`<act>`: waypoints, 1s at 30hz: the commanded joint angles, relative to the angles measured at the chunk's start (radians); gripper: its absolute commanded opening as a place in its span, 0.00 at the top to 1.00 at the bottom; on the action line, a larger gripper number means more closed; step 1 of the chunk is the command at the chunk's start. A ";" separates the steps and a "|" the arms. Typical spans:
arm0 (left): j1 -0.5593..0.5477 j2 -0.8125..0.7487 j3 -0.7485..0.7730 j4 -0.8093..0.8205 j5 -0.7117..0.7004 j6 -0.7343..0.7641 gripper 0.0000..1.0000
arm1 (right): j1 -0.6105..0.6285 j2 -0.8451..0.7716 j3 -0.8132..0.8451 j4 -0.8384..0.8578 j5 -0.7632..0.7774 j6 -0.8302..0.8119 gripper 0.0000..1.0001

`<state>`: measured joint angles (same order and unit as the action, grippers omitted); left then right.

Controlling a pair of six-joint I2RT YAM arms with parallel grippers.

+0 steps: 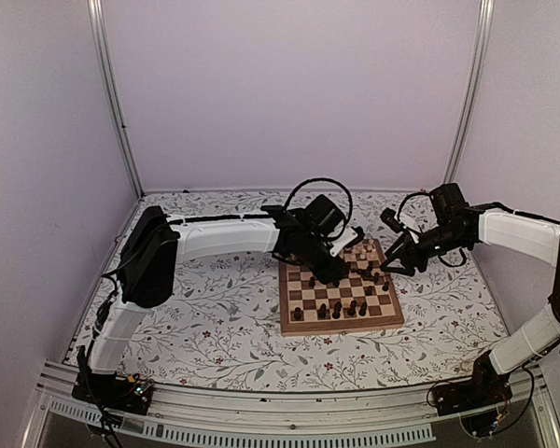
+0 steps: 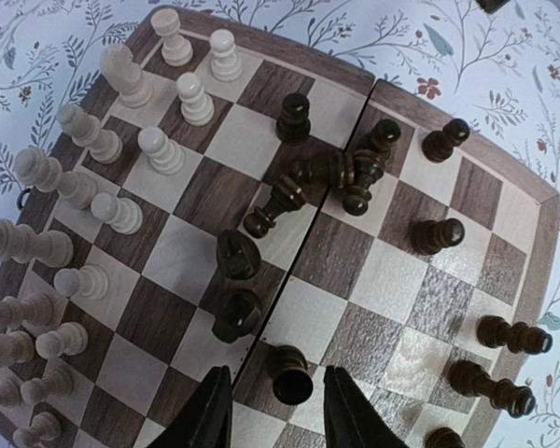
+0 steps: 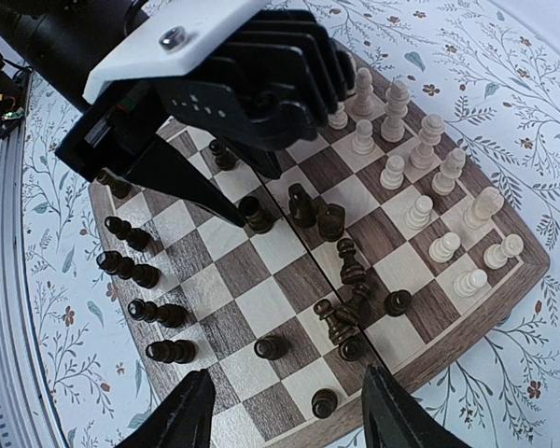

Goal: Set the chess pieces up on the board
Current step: Pick up the chess piece from the chessboard.

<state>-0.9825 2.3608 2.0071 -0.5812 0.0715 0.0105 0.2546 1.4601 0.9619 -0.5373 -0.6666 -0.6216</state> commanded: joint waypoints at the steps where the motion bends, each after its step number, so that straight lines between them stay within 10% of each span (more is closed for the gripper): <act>1: 0.018 0.019 0.023 -0.003 0.031 -0.007 0.64 | -0.002 0.011 0.013 -0.007 0.000 -0.004 0.43; 30: 0.018 0.016 0.079 -0.045 0.058 -0.007 0.91 | -0.002 0.010 0.015 -0.003 0.030 -0.002 0.43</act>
<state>-0.9672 2.3981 2.0464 -0.6056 0.1246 0.0040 0.2546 1.4620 0.9619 -0.5377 -0.6628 -0.6216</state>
